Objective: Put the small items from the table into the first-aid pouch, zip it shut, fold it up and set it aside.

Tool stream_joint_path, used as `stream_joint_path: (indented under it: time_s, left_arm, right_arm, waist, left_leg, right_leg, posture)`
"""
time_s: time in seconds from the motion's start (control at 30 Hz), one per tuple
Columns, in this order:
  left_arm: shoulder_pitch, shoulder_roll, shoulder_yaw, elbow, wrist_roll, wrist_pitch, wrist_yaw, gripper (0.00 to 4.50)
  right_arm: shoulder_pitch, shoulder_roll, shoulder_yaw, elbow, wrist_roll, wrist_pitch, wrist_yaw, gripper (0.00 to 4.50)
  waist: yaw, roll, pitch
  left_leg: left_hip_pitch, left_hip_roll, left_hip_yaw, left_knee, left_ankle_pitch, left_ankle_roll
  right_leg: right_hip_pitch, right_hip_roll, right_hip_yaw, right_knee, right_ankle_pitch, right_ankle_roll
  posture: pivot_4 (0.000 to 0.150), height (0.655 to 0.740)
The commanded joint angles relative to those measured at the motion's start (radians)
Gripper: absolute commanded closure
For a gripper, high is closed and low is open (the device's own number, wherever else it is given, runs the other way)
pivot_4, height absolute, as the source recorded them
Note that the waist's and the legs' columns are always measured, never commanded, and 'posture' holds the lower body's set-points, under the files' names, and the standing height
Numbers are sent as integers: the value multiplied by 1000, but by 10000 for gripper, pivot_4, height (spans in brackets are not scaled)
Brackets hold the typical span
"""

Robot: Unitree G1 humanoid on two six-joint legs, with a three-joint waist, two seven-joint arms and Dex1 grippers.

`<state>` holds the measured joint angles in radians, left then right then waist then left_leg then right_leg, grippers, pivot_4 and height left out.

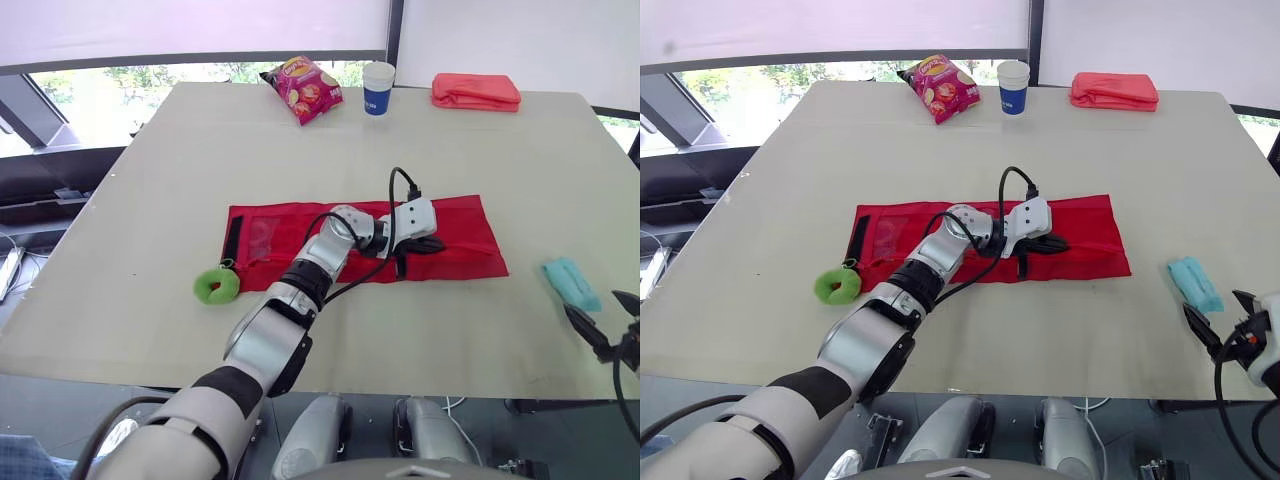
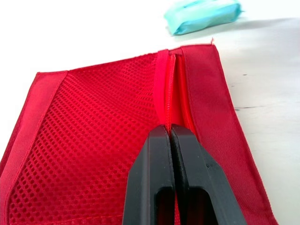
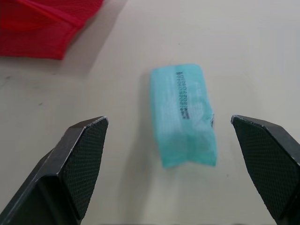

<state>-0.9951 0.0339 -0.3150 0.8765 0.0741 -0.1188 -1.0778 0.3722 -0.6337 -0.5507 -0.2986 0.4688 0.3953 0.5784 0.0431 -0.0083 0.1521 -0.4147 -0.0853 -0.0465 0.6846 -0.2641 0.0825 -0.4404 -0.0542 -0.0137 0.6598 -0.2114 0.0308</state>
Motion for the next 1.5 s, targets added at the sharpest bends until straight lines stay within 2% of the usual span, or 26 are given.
stream_joint_path:
  time_s: [0.03, 0.17, 0.33, 0.37, 0.4, 0.5, 0.7, 0.87, 1.0, 1.23, 1.5]
  left_arm:
    - [0, -1, 18, -54, -28, -16, -15, 44492]
    - [1, 0, 24, -62, -32, -9, -17, 44492]
    - [2, 1, 35, -72, -50, 18, -16, 44492]
    - [2, 2, 38, -72, -52, 26, -14, 45000]
    - [3, 3, 38, -73, -53, 30, -14, 45000]
    - [-2, 3, 42, -65, -52, 33, -13, 45000]
    - [-28, 5, 53, -26, -58, 35, -21, 45000]
    - [-59, 6, 55, 30, -57, 23, -39, 45000]
    - [-75, -9, 58, 55, -56, 13, -46, 45000]
    - [-84, -26, 64, 57, -63, 18, -62, 45000]
    - [-64, -27, 61, 26, -59, 23, -82, 45000]
  right_arm:
    - [-83, -41, 54, 96, -44, 17, 10, 0]
    - [-174, -48, 82, 194, -67, 34, -7, 0]
    - [-221, -46, 86, 230, -76, 25, 3, 0]
    - [-219, -47, 86, 228, -80, 23, 5, 5216]
    - [-216, -47, 86, 223, -83, 20, 8, 8218]
    - [-194, -51, 76, 196, -85, 25, 13, 23239]
    - [-100, -81, -5, 26, -22, 91, 48, 23239]
    - [-8, -138, -95, -357, 298, 375, 77, 23239]
    - [-34, -148, -24, -495, 373, 467, -9, 23239]
    - [-174, -103, 213, -527, 321, 566, -218, 23239]
    - [-361, -10, 336, -442, 227, 651, -392, 23239]
  waist:
    - [-3, 0, 0]
    - [-4, 0, 0]
    - [-4, 0, 0]
    - [-4, 0, 0]
    - [-4, 0, 0]
    - [-4, 0, 0]
    - [-4, 1, 0]
    - [-9, 3, -1]
    - [-4, 1, 0]
    - [-3, 0, 1]
    - [-4, 0, 1]
  left_leg:
    - [1, 0, 0, 0, 0, 0]
    - [0, 0, 1, 0, 0, 0]
    - [1, 0, 1, 0, 0, 0]
    - [1, 0, 1, 0, 0, 0]
    - [1, 0, 1, 0, 0, 0]
    - [1, 0, 1, 0, 0, 0]
    - [0, 0, 0, 0, 0, 0]
    - [0, 1, 0, 0, 0, 0]
    - [0, 1, 0, 1, 0, 0]
    - [-1, 1, 0, 2, 0, 0]
    - [-1, 0, 0, 2, 0, 0]
  right_leg:
    - [0, 0, 0, 0, 0, 0]
    - [0, 0, 1, 1, 0, 0]
    - [0, 0, 1, 1, 0, 0]
    - [0, 0, 1, 1, 0, 0]
    - [0, 0, 1, 1, 0, 0]
    - [0, 0, 1, 1, 0, 0]
    - [0, 0, 1, 1, 0, 0]
    - [0, 1, 1, 1, 0, 0]
    - [0, 1, 0, 1, 0, 0]
    - [0, 0, 0, 0, 0, 0]
    - [-1, 0, 0, 1, 0, 0]
  posture:
    - [1500, 7395]
    - [1500, 7395]
    - [1500, 7395]
    - [1500, 7395]
    - [1500, 7395]
    - [1500, 7395]
    - [1500, 7395]
    - [1500, 7395]
    - [1500, 7395]
    - [1500, 7395]
    - [1500, 7395]
